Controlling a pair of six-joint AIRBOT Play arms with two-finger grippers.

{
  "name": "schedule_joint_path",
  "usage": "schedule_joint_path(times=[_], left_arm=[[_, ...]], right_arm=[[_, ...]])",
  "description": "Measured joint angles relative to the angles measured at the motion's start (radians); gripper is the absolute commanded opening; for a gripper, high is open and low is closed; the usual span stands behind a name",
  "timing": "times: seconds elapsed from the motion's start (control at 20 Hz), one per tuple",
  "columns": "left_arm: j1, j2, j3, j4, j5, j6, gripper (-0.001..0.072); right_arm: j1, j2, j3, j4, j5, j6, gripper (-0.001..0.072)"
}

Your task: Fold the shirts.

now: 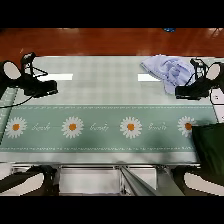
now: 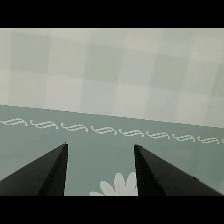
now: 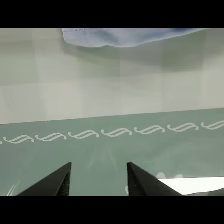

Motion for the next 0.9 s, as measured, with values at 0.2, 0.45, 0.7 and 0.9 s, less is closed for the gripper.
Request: schedule_joint_path(times=[0.2,0.45,0.7,0.9], left_arm=[[0.0,-0.01,-0.013,0.0,0.002,0.0,0.0505],[0.0,-0.019,-0.024,-0.005,-0.019,-0.001,0.0505],[0.0,-0.022,-0.025,-0.008,-0.019,-0.002,0.0505],[0.0,-0.026,-0.025,-0.008,-0.019,-0.004,0.0505]], right_arm=[[0.0,-0.001,0.0,0.0,0.0,0.0,0.0408],[0.0,-0.001,0.0,0.001,0.0,0.0,0.0408],[0.0,-0.001,0.0,0.001,-0.003,0.0,0.0408],[0.0,-0.001,0.0,0.006,-0.037,0.0,0.0408]])
